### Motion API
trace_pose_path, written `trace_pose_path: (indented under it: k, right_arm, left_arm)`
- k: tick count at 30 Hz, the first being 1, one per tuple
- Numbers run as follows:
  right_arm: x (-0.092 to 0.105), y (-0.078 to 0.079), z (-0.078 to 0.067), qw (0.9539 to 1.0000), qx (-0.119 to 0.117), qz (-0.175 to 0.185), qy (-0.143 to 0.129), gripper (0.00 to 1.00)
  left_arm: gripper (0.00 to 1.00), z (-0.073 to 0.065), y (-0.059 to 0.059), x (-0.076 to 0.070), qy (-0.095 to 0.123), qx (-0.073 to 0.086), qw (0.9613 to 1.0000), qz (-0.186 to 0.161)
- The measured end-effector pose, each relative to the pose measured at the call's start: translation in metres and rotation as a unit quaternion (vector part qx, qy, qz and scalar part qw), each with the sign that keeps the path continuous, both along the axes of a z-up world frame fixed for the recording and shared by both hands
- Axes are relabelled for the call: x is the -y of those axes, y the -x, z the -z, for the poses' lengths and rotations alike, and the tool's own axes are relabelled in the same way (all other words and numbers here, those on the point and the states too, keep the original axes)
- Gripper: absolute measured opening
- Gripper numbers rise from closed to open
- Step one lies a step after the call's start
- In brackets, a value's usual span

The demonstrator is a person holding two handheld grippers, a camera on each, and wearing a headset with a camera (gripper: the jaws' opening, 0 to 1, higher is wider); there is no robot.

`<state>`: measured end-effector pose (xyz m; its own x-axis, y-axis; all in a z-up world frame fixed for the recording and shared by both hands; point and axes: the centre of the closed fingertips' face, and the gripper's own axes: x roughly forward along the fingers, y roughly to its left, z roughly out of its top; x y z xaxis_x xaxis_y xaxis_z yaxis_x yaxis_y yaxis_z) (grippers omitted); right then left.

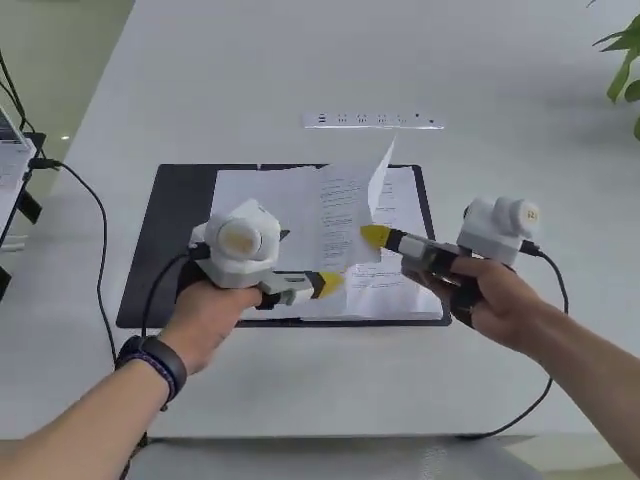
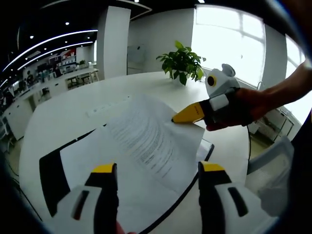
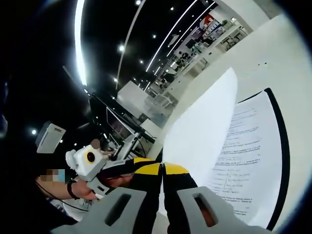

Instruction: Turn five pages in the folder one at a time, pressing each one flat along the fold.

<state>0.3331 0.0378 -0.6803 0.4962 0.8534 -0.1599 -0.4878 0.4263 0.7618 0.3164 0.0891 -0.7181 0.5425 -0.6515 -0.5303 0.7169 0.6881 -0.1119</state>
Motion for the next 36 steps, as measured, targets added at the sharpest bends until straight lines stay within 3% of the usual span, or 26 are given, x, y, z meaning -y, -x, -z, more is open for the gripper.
trace_pose_path:
  k: [8, 21, 26, 36]
  right_arm:
    - [-0.045, 0.004, -0.011, 0.9993, 0.015, -0.034, -0.007, 0.00]
    - [-0.104, 0.014, -0.006, 0.9968, 0.012, -0.079, -0.002, 0.00]
    - [-0.124, 0.018, 0.004, 0.9955, 0.002, -0.094, 0.006, 0.00]
    - [-0.156, 0.017, 0.041, 0.9938, -0.039, -0.100, 0.030, 0.00]
  left_arm:
    - [0.67, -0.001, 0.007, -0.045, 0.000, 0.004, 0.9995, -0.031]
    - [0.67, 0.002, 0.021, -0.100, 0.003, 0.003, 0.9973, -0.073]
    - [0.67, 0.000, 0.024, -0.114, 0.007, 0.005, 0.9963, -0.086]
    - [0.68, 0.002, 0.034, -0.138, 0.010, 0.000, 0.9939, -0.110]
